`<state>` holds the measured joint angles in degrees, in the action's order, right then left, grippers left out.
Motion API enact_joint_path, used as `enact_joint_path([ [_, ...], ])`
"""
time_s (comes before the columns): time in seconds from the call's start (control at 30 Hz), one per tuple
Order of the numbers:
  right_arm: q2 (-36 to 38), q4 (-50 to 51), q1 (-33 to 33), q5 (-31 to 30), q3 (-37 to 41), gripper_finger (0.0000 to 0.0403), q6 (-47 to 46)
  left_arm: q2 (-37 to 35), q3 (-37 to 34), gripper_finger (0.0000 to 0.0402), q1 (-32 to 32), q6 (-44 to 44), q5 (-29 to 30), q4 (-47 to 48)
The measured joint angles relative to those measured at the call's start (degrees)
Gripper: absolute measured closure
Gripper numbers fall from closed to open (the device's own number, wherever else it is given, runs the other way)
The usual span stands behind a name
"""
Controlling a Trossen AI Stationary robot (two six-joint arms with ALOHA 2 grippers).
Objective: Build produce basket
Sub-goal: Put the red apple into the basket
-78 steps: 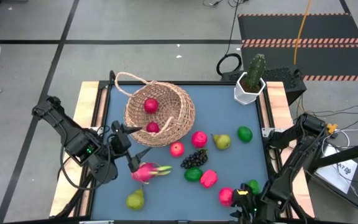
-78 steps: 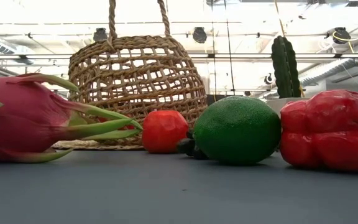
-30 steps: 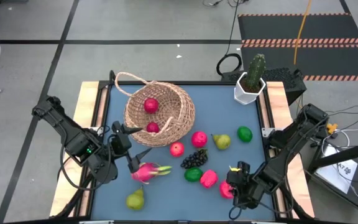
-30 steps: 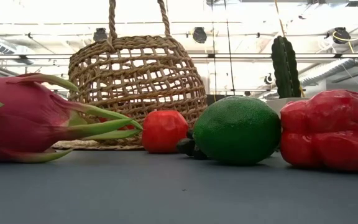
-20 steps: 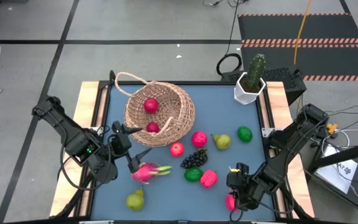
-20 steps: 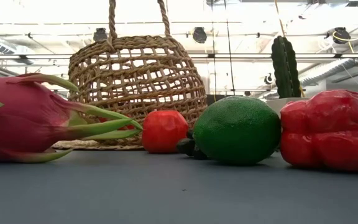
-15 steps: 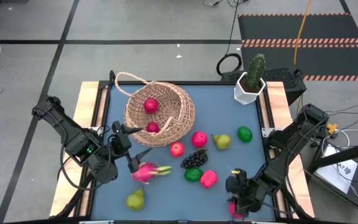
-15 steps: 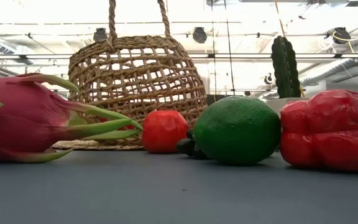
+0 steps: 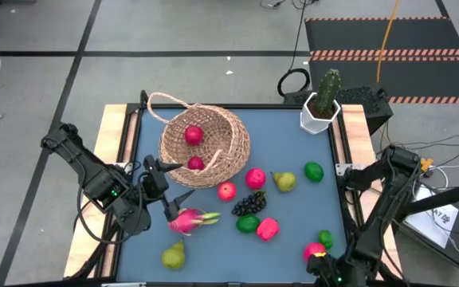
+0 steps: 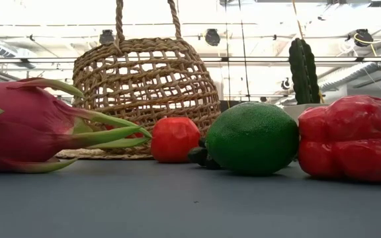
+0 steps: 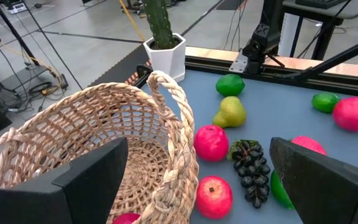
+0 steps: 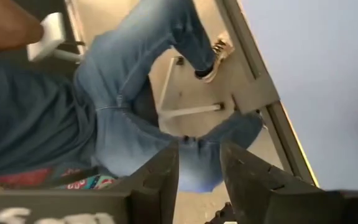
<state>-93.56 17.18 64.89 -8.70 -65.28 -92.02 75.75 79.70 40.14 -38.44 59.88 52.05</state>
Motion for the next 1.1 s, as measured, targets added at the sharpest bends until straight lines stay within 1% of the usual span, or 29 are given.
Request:
enact_joint_path([
  [0.07, -0.8, 0.8, 0.2, -0.1, 0.0, 0.0297, -0.6, 0.0, 0.0, 0.0011, 0.0, 0.0, 0.0, 0.0],
  [0.17, -1.3, 5.3, -0.2, 0.1, 0.0, 0.0298, -0.8, 0.0, 0.0, 0.0011, 0.0, 0.0, 0.0, -0.1],
  [0.4, -0.2, 13.6, -2.0, 0.2, 0.0, 0.0298, -0.5, 0.0, 0.0, 0.0011, 0.0, -0.5, 0.0, -0.2],
  [0.6, 1.1, 19.4, -3.2, 4.0, 0.0, 0.0298, 0.0, 0.0, 0.0, 0.0011, 0.0, -0.4, 0.0, -0.8],
  [0.77, 2.7, 21.6, -4.1, 4.3, 0.0, 0.0298, 1.4, 0.0, 0.0, 0.0011, 0.0, 0.9, 0.0, -1.7],
  [0.87, 3.6, 22.7, -4.7, 3.2, 0.0, 0.0298, 3.1, 0.0, 0.0, 0.0011, 0.0, 1.0, 0.0, -1.7],
  [1.0, 4.0, 23.3, -5.5, 2.8, 0.0, 0.0298, 6.7, 0.0, 0.0, 0.0011, 0.0, 1.2, 0.0, -1.7],
  [1.1, 3.9, 22.3, -5.7, 2.4, 0.0, 0.0298, 11.3, 0.0, 0.0, 0.0011, 0.0, 1.5, 0.0, -1.7],
])
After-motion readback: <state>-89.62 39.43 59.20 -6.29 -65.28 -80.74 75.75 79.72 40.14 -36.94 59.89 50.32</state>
